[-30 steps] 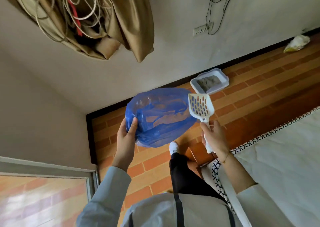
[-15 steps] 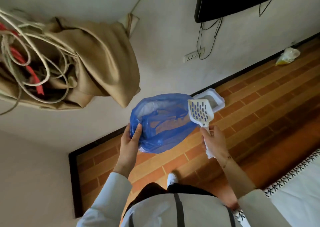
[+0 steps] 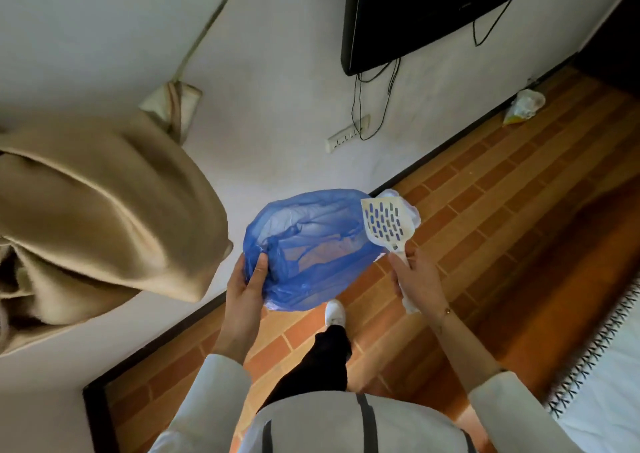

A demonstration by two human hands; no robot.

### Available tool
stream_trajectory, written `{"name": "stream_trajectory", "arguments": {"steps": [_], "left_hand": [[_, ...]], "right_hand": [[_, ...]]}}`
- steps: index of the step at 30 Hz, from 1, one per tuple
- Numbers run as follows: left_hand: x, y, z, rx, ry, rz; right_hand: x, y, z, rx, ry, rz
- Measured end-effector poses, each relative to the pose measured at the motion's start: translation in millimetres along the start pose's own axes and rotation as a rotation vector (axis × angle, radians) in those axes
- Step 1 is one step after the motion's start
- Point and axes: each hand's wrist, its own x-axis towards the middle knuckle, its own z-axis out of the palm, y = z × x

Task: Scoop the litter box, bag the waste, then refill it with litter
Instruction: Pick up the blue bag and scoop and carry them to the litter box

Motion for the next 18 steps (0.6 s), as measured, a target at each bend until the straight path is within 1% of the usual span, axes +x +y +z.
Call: {"name": "stream_trajectory", "arguments": {"steps": [4,8,10,14,18], "left_hand": [[55,1,16,0.053,-0.006,-0.004],[99,8,40,0.037,0.048,-0.024],[118,11,50,0.036,0.049,-0.016],[154,12,71,0.021,0.053,-0.028],[179,15,90,0.022,0.073,-0.031]], "right_hand": [[52,-14,-3,0.038,-0.005,0.012],[107,-34,-9,-0.059,-0.021,-0.02],[135,-46,-12,-0.087,-0.035,-0.026],[184,-66,-15,-0.056,-0.007,-0.037],[224,-78,-20,-0.087,-0.046,-0.089]]}}
